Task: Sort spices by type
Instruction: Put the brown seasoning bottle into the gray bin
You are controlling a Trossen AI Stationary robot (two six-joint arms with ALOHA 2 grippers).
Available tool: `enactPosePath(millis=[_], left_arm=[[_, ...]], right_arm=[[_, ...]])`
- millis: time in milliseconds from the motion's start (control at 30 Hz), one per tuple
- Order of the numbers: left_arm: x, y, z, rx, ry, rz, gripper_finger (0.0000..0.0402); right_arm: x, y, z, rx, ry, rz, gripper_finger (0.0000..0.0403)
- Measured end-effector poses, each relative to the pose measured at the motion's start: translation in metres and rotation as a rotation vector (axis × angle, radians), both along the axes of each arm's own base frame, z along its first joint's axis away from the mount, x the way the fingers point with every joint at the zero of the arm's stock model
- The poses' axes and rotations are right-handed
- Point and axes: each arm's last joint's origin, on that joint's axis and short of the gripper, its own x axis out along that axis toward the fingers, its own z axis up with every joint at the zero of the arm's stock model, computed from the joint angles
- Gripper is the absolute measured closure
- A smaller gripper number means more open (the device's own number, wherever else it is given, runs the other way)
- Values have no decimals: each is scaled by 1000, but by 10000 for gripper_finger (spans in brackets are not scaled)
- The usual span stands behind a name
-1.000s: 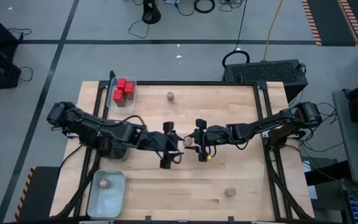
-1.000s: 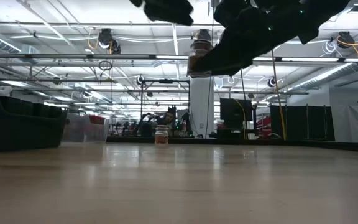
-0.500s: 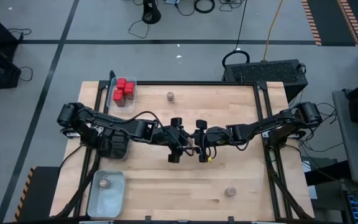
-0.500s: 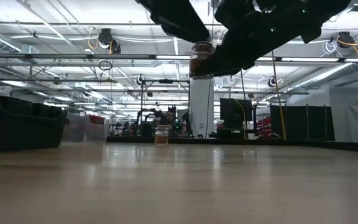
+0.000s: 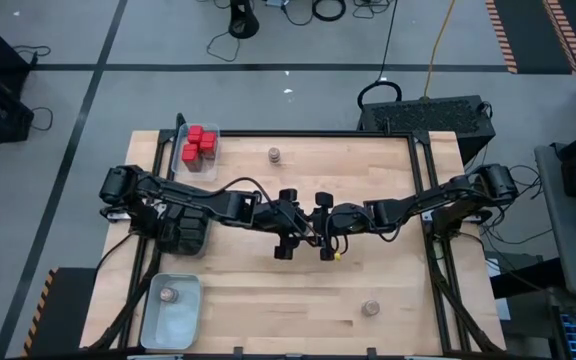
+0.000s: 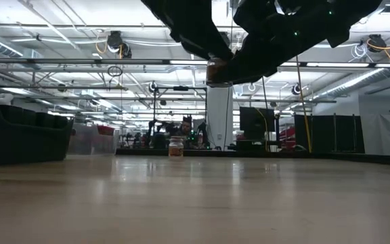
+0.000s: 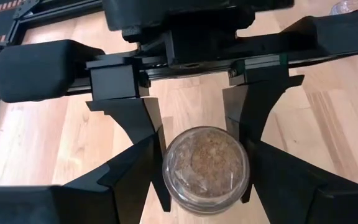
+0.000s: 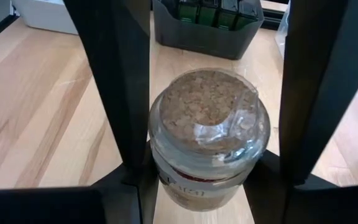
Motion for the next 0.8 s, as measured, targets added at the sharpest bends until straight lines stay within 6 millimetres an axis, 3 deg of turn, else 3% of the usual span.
enactPosePath(millis=[367, 600, 800], left_arm=[[-1, 0, -1, 2, 10, -2, 150], [-7, 0, 14, -18, -32, -17, 177], [-7, 0, 13, -19, -25, -16, 180]], right_arm=[[0, 0, 0, 0, 0, 0, 239], [0, 0, 0, -3, -4, 2, 239], [0, 0, 0, -3, -4, -1, 239]])
